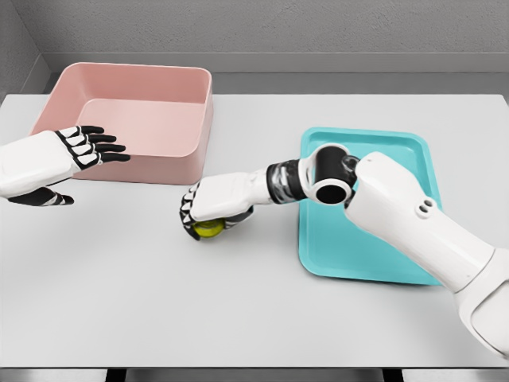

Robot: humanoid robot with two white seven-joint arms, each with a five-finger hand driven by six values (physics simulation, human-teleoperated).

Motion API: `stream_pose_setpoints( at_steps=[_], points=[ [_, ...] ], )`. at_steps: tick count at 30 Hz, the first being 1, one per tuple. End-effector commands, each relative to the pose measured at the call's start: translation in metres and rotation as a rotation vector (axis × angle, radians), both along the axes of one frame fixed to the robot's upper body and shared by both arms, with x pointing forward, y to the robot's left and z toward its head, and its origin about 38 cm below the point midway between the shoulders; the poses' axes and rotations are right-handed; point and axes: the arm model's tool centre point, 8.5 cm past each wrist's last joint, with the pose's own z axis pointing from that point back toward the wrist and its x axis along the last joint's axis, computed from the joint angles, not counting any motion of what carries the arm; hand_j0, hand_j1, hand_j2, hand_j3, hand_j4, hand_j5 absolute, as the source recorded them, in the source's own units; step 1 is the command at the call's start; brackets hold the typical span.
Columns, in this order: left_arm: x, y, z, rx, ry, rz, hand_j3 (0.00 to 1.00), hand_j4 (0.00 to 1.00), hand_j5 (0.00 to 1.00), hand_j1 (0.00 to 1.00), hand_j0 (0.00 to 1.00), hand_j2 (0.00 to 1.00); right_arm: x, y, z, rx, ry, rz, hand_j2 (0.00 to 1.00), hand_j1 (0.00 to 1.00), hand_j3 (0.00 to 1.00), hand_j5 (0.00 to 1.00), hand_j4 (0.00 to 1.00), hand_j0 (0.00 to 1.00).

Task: Put the tennis from the blue tray into the pink basket with both arms

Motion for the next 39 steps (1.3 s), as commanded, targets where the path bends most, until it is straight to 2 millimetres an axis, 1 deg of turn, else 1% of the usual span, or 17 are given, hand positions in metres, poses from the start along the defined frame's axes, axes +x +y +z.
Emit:
stream_pose_setpoints(
  at_steps=[1, 7, 9, 10, 11, 12, 17, 22, 24, 27, 29, 30, 32, 33, 34, 37, 39],
  points=[
    [0.000, 0.000, 0.001, -0.006, 0.001, 0.001, 1.00, 1.00, 1.00, 1.00, 1.00, 1.00, 0.001, 0.003, -0.003, -0.002, 0.006, -0.005, 0.46, 0.46, 0.46, 0.46, 0.46, 0.46],
    [0.000, 0.000, 0.001, -0.005, 0.002, 0.002, 1.00, 1.00, 1.00, 1.00, 1.00, 1.00, 0.003, 0.001, -0.004, -0.006, 0.011, -0.014, 0.47, 0.47, 0.47, 0.47, 0.47, 0.47],
    [0.000, 0.001, 0.001, -0.005, 0.001, 0.002, 1.00, 1.00, 1.00, 1.00, 1.00, 1.00, 0.003, 0.001, -0.005, -0.007, 0.012, -0.014, 0.60, 0.60, 0.60, 0.60, 0.60, 0.60],
    [0.000, 0.000, 0.000, -0.005, 0.003, 0.001, 1.00, 1.00, 1.00, 1.00, 1.00, 1.00, 0.003, 0.001, -0.005, -0.007, 0.012, -0.014, 0.75, 0.75, 0.75, 0.75, 0.75, 0.75],
    [0.000, 0.001, 0.000, -0.002, 0.003, 0.002, 1.00, 1.00, 1.00, 1.00, 1.00, 1.00, 0.004, 0.000, -0.005, -0.007, 0.012, -0.016, 0.86, 0.86, 0.86, 0.86, 0.86, 0.86],
    [0.000, 0.000, 0.000, -0.006, 0.002, 0.001, 1.00, 1.00, 1.00, 1.00, 1.00, 1.00, 0.003, 0.000, -0.005, -0.009, 0.011, -0.015, 0.92, 0.92, 0.92, 0.92, 0.92, 0.92],
    [0.000, 0.001, 0.000, -0.003, 0.003, 0.002, 1.00, 1.00, 1.00, 1.00, 1.00, 1.00, 0.003, 0.000, -0.005, -0.013, 0.006, -0.014, 0.99, 0.99, 0.99, 0.99, 0.99, 0.99],
    [0.000, 0.000, 0.001, -0.003, 0.001, 0.001, 1.00, 1.00, 1.00, 1.00, 1.00, 1.00, 0.002, 0.001, 0.000, -0.001, -0.005, -0.009, 0.99, 0.99, 0.99, 0.99, 0.99, 0.99],
    [0.000, 0.000, 0.000, 0.002, -0.001, 0.001, 1.00, 1.00, 1.00, 1.00, 1.00, 1.00, -0.005, 0.006, 0.013, 0.026, -0.035, 0.023, 0.99, 0.99, 0.99, 0.99, 0.99, 0.99],
    [0.000, 0.000, 0.000, 0.004, 0.001, 0.001, 1.00, 1.00, 1.00, 1.00, 1.00, 1.00, -0.021, 0.010, 0.054, 0.111, -0.126, 0.083, 0.99, 0.99, 0.99, 0.99, 0.99, 0.99],
    [0.000, 0.000, 0.000, 0.004, 0.001, 0.001, 1.00, 1.00, 1.00, 1.00, 1.00, 1.00, -0.026, 0.004, 0.071, 0.141, -0.167, 0.093, 0.99, 0.99, 0.99, 0.99, 0.99, 0.99],
    [0.000, 0.000, 0.000, 0.004, 0.001, 0.001, 1.00, 1.00, 1.00, 1.00, 1.00, 1.00, -0.026, -0.004, 0.076, 0.147, -0.183, 0.085, 0.99, 0.99, 0.99, 0.99, 0.99, 0.99],
    [0.000, 0.000, -0.001, 0.010, -0.003, 0.000, 1.00, 1.00, 1.00, 1.00, 1.00, 1.00, -0.022, -0.037, 0.098, 0.173, -0.239, 0.037, 0.99, 0.99, 0.99, 0.99, 0.99, 0.99],
    [0.000, 0.000, -0.001, 0.011, -0.004, -0.001, 1.00, 1.00, 1.00, 1.00, 1.00, 1.00, -0.025, -0.055, 0.106, 0.178, -0.268, 0.017, 0.99, 0.99, 0.99, 0.99, 0.99, 0.99],
    [0.000, 0.000, -0.002, 0.011, -0.004, -0.001, 1.00, 1.00, 1.00, 1.00, 1.00, 1.00, -0.025, -0.069, 0.106, 0.173, -0.274, -0.008, 0.99, 0.99, 0.99, 0.99, 0.99, 0.99],
    [0.000, -0.001, -0.002, 0.010, -0.004, -0.002, 1.00, 1.00, 1.00, 1.00, 1.00, 1.00, -0.010, -0.150, 0.131, 0.260, -0.280, -0.204, 1.00, 1.00, 1.00, 1.00, 1.00, 1.00],
    [0.000, -0.002, -0.005, 0.022, -0.008, -0.006, 1.00, 1.00, 1.00, 1.00, 1.00, 1.00, -0.010, -0.205, 0.143, 0.324, -0.280, -0.334, 1.00, 1.00, 1.00, 1.00, 1.00, 1.00]
  ],
)
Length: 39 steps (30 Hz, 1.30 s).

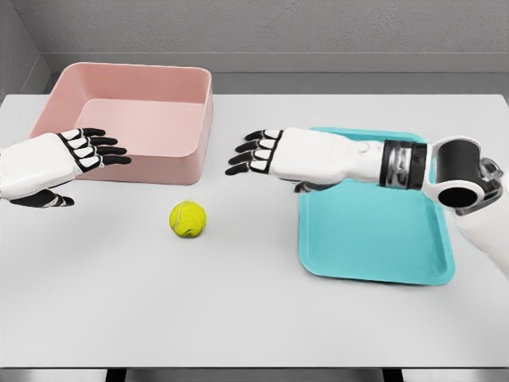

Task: Put the tennis from the blue tray into the pink basket with both arms

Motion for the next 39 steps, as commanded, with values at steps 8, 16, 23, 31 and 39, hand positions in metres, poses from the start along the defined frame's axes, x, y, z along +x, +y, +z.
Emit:
stream_pose_setpoints(
  at_steps=[8, 16, 23, 31, 39],
  points=[
    [-0.001, -0.042, -0.052, 0.074, 0.004, -0.086, 1.00, 1.00, 1.00, 1.00, 1.00, 1.00, -0.028, -0.169, 0.019, 0.206, 0.036, -0.386, 1.00, 1.00, 1.00, 1.00, 1.00, 1.00],
    [-0.001, -0.064, -0.065, 0.084, 0.049, -0.135, 1.00, 1.00, 1.00, 1.00, 1.00, 1.00, -0.045, -0.173, -0.023, 0.249, 0.144, -0.422, 1.00, 1.00, 1.00, 1.00, 1.00, 1.00],
    [0.005, -0.088, -0.063, 0.079, 0.048, -0.200, 1.00, 1.00, 1.00, 1.00, 1.00, 1.00, -0.052, -0.175, -0.032, 0.303, 0.198, -0.416, 1.00, 1.00, 1.00, 1.00, 1.00, 1.00],
    [0.009, -0.107, -0.063, 0.073, 0.049, -0.251, 1.00, 1.00, 1.00, 1.00, 1.00, 1.00, -0.052, -0.177, -0.036, 0.298, 0.209, -0.424, 1.00, 1.00, 1.00, 1.00, 1.00, 1.00],
    [0.015, -0.116, -0.066, 0.048, 0.076, -0.264, 1.00, 1.00, 1.00, 1.00, 1.00, 1.00, -0.051, -0.181, -0.040, 0.301, 0.221, -0.440, 1.00, 1.00, 1.00, 1.00, 1.00, 1.00]
  ],
)
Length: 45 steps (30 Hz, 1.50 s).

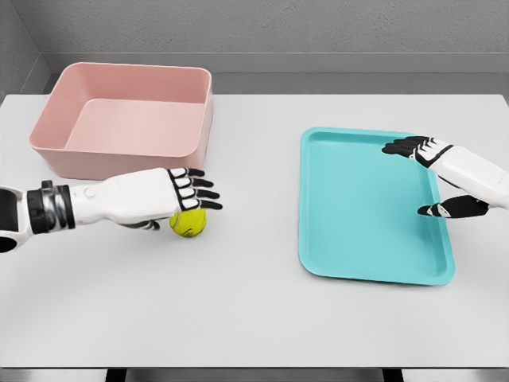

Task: Put the tennis from the blue tray into the pink basket with both arms

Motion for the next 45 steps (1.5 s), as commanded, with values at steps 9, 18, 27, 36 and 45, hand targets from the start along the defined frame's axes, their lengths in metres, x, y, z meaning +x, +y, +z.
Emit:
stream_pose_setpoints(
  at_steps=[9, 18, 27, 36, 45],
  points=[
    [0.011, -0.004, -0.021, -0.018, 0.078, 0.024, 1.00, 1.00, 1.00, 1.00, 1.00, 1.00, 0.001, -0.004, -0.002, 0.007, 0.012, -0.011, 1.00, 1.00, 1.00, 1.00, 1.00, 1.00],
    [0.014, -0.001, -0.027, -0.009, 0.108, 0.033, 1.00, 1.00, 1.00, 1.00, 1.00, 1.00, 0.002, -0.010, -0.007, 0.011, 0.028, -0.027, 1.00, 1.00, 1.00, 1.00, 1.00, 1.00],
    [0.016, -0.010, -0.034, -0.014, 0.121, 0.025, 1.00, 1.00, 1.00, 1.00, 1.00, 1.00, 0.002, -0.009, -0.006, 0.011, 0.027, -0.026, 1.00, 1.00, 1.00, 1.00, 1.00, 1.00],
    [0.020, -0.008, -0.037, -0.010, 0.127, 0.037, 1.00, 1.00, 1.00, 1.00, 1.00, 1.00, 0.002, -0.010, -0.008, 0.011, 0.031, -0.028, 1.00, 1.00, 1.00, 1.00, 1.00, 1.00],
    [0.022, -0.011, -0.046, -0.008, 0.146, 0.043, 0.99, 0.99, 0.99, 0.99, 0.99, 0.99, 0.002, -0.010, -0.008, 0.011, 0.031, -0.028, 1.00, 1.00, 1.00, 1.00, 1.00, 1.00]
  ],
)
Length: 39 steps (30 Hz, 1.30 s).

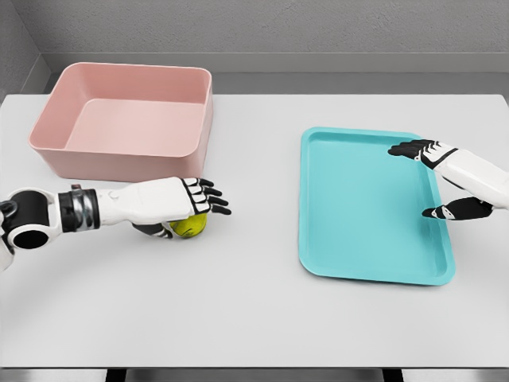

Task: Put the tennis from the blue tray into the pink basket with both arms

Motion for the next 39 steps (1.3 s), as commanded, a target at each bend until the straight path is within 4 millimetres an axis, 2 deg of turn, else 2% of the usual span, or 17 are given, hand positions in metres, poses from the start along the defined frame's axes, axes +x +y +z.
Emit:
stream_pose_setpoints(
  at_steps=[1, 3, 5, 9, 12, 14, 28, 39],
  points=[
    [0.001, 0.001, -0.001, -0.004, 0.007, 0.006, 0.94, 0.94, 0.94, 0.94, 0.94, 0.94, 0.000, -0.001, 0.001, 0.009, 0.001, -0.002, 1.00, 1.00, 1.00, 1.00, 1.00, 1.00],
    [0.000, 0.001, -0.002, 0.001, 0.008, 0.005, 0.78, 0.78, 0.78, 0.78, 0.78, 0.78, 0.000, 0.000, 0.000, 0.009, 0.002, -0.001, 1.00, 1.00, 1.00, 1.00, 1.00, 1.00],
    [0.000, 0.002, -0.005, 0.026, 0.019, 0.003, 0.68, 0.68, 0.68, 0.68, 0.68, 0.68, 0.000, -0.001, 0.000, 0.007, 0.003, -0.003, 1.00, 1.00, 1.00, 1.00, 1.00, 1.00],
    [-0.001, 0.002, -0.007, 0.039, 0.026, 0.001, 0.64, 0.64, 0.64, 0.64, 0.64, 0.64, 0.000, -0.001, 0.000, 0.007, 0.004, -0.004, 1.00, 1.00, 1.00, 1.00, 1.00, 1.00],
    [-0.002, 0.003, -0.009, 0.064, 0.038, -0.004, 0.52, 0.52, 0.52, 0.52, 0.52, 0.52, 0.000, -0.001, 0.000, 0.007, 0.004, -0.004, 1.00, 1.00, 1.00, 1.00, 1.00, 1.00],
    [-0.002, 0.003, -0.009, 0.068, 0.039, -0.004, 0.49, 0.49, 0.49, 0.49, 0.49, 0.49, 0.000, -0.001, 0.000, 0.007, 0.004, -0.004, 1.00, 1.00, 1.00, 1.00, 1.00, 1.00],
    [0.004, 0.002, 0.005, 0.065, 0.007, -0.010, 0.50, 0.50, 0.50, 0.50, 0.50, 0.50, 0.000, -0.002, 0.000, 0.006, 0.004, -0.006, 1.00, 1.00, 1.00, 1.00, 1.00, 1.00],
    [0.007, 0.004, 0.034, 0.041, -0.032, -0.021, 0.50, 0.50, 0.50, 0.50, 0.50, 0.50, 0.000, -0.001, 0.000, 0.006, 0.004, -0.004, 1.00, 1.00, 1.00, 1.00, 1.00, 1.00]
  ],
)
